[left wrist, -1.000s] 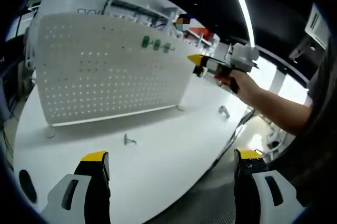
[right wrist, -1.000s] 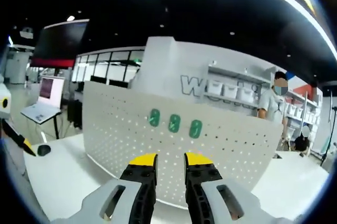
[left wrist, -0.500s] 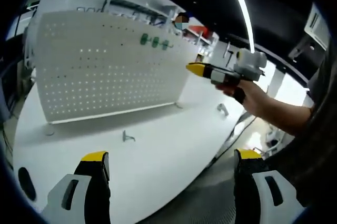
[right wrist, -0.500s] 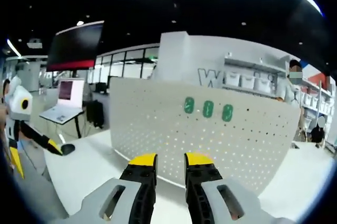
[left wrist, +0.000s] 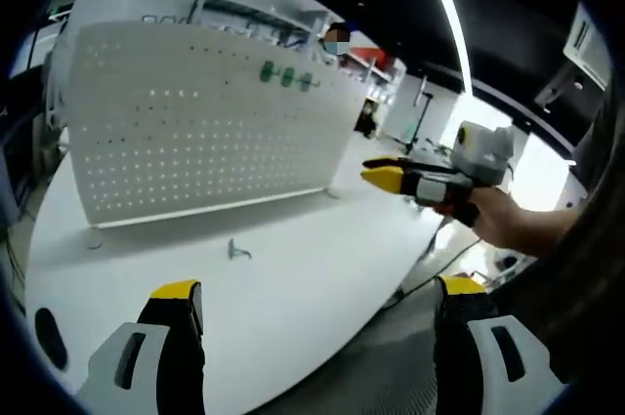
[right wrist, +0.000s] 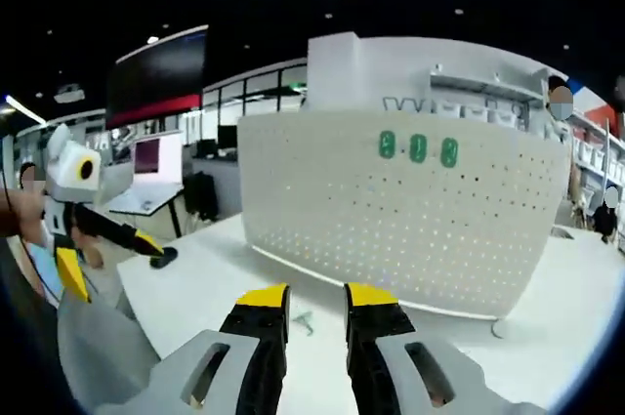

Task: Insert the hook assembly into the mounting plate slot until the hook locks in place.

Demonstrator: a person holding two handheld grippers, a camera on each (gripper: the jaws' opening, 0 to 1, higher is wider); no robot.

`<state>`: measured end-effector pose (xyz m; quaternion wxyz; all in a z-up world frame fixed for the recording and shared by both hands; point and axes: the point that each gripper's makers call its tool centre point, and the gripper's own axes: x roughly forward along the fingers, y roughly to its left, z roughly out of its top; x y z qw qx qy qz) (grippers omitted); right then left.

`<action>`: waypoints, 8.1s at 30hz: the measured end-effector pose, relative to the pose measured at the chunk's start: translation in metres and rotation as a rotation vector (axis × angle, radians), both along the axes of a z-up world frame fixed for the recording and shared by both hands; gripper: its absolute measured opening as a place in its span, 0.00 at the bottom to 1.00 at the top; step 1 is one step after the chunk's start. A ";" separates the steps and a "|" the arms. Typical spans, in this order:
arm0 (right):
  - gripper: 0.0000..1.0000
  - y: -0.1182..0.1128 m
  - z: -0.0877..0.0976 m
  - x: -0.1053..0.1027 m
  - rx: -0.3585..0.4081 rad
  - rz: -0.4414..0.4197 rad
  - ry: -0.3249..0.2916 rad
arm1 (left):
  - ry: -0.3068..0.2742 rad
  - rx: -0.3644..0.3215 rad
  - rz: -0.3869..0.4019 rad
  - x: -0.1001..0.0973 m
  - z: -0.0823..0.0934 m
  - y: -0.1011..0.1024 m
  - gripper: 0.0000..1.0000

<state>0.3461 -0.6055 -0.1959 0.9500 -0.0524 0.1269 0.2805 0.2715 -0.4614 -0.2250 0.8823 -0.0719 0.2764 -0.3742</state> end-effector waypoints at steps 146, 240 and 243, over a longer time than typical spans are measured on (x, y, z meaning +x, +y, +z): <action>0.20 -0.030 -0.074 -0.012 -0.056 0.001 0.220 | -0.093 0.384 -0.102 0.190 -0.083 -0.039 0.04; 0.06 0.111 -0.017 -0.052 -0.248 0.510 -0.005 | 0.438 -0.013 -0.163 0.028 -0.013 -0.041 0.04; 0.05 0.111 -0.017 -0.052 -0.298 0.514 -0.040 | 0.442 -0.024 -0.161 0.030 -0.013 -0.041 0.04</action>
